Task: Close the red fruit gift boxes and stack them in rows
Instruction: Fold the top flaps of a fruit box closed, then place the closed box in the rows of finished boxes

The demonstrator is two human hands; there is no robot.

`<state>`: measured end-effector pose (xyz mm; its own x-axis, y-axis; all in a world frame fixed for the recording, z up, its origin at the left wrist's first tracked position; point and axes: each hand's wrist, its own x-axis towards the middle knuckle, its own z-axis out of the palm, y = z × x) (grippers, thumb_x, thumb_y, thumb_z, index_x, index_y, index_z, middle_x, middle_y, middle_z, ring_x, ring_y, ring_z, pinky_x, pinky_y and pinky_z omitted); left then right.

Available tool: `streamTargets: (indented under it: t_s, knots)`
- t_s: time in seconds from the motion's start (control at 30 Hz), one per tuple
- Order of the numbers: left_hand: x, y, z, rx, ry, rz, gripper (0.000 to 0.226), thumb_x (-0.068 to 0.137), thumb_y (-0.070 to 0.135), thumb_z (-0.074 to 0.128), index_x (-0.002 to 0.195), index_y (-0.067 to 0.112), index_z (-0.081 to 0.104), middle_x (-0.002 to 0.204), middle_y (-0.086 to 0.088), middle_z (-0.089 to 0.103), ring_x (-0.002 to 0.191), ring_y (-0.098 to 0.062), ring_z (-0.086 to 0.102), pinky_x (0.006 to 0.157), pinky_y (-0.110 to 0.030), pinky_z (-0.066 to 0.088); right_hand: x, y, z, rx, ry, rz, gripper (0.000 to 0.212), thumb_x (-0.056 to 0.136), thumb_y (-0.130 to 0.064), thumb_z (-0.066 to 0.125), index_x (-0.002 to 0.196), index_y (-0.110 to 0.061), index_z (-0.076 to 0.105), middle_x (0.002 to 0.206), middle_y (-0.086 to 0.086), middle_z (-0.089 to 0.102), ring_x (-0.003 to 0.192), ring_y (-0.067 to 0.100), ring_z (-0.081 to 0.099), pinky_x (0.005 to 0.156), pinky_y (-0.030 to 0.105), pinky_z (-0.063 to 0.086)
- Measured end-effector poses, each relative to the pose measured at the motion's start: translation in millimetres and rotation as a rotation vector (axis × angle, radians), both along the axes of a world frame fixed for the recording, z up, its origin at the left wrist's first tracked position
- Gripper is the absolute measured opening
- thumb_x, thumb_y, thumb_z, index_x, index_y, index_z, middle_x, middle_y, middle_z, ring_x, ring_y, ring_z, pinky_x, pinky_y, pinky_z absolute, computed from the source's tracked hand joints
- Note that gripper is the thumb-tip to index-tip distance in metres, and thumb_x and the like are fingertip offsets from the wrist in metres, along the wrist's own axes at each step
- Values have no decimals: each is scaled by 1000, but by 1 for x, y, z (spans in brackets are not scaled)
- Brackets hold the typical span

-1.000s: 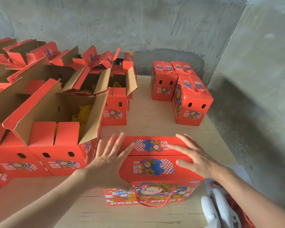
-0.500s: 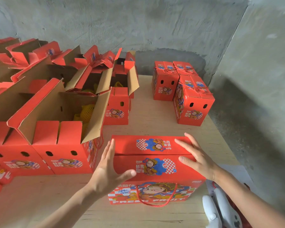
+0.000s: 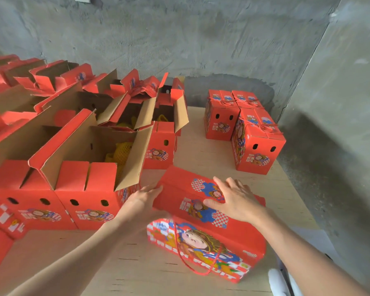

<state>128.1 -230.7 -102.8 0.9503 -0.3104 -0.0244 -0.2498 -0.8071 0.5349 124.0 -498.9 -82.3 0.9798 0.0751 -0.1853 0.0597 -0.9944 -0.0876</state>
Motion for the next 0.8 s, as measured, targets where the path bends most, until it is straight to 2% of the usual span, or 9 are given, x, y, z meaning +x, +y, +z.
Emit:
streamTargets:
  t_s: [0.1, 0.2, 0.27, 0.33, 0.43, 0.57, 0.67, 0.73, 0.8]
  knots:
    - [16, -26, 1, -122, -105, 142, 69, 79, 34, 73, 138, 11, 46, 144, -7, 45, 132, -20, 42, 106, -28, 31, -3, 2, 4, 16, -2, -162, 90, 85, -73, 34, 150, -14, 13, 143, 19, 39, 133, 31, 32, 107, 39, 24]
    - [26, -63, -11, -271, -21, 304, 45, 90, 16, 59, 133, 6, 47, 131, -17, 51, 123, -34, 47, 95, -37, 40, -11, 0, 5, 53, -7, -291, 90, 88, -70, 34, 146, -3, 20, 138, 21, 46, 130, 33, 40, 104, 38, 30]
    - [28, -82, -18, -301, 23, 320, 15, 93, 10, 47, 103, 7, 58, 100, -14, 64, 101, -38, 58, 74, -35, 43, -17, -3, 5, 30, -38, -333, 87, 87, -71, 33, 142, -3, 27, 135, 18, 51, 125, 32, 46, 98, 36, 37]
    - [30, -94, -21, -318, 43, 254, 23, 94, 6, 38, 80, 12, 56, 77, -6, 63, 83, -34, 61, 61, -29, 34, -22, -4, 3, 44, -59, -357, 85, 87, -70, 35, 139, -3, 31, 134, 15, 52, 123, 30, 49, 95, 35, 39]
    - [43, -97, -20, -333, 111, 159, 35, 97, 5, 34, 116, 13, 61, 105, -10, 69, 94, -27, 63, 70, -26, 41, -32, 7, -1, 81, -104, -373, 81, 85, -71, 39, 129, -3, 38, 123, 11, 59, 114, 29, 55, 84, 34, 42]
    - [56, -81, -19, -409, 258, 113, 42, 101, 10, 30, 141, 18, 44, 135, -1, 53, 126, -22, 49, 100, -25, 38, -48, 7, -11, 359, -187, -429, 41, 92, -55, 43, 98, -14, 43, 84, 8, 61, 88, 30, 60, 67, 33, 35]
    - [50, -71, -27, -269, 314, 117, 31, 100, 13, 34, 105, 7, 64, 113, -14, 66, 100, -23, 60, 88, -31, 45, -55, -21, -22, 787, -178, -634, 23, 99, -27, 44, 81, -16, 56, 67, -1, 58, 68, 21, 56, 65, 37, 44]
    - [42, -67, -35, -276, 358, 181, 38, 99, 24, 38, 73, 11, 63, 80, -8, 70, 74, -18, 59, 71, -29, 45, -59, -32, -34, 888, -79, -772, 21, 98, -20, 47, 111, -11, 60, 98, 9, 67, 81, 20, 56, 78, 38, 50]
    - [34, -64, -36, -322, 383, 283, 48, 97, 37, 43, 59, 11, 60, 57, -2, 62, 60, -18, 56, 60, -26, 40, -62, -31, -47, 947, 84, -863, 39, 97, -28, 49, 130, -7, 48, 114, 14, 63, 88, 24, 58, 73, 35, 48]
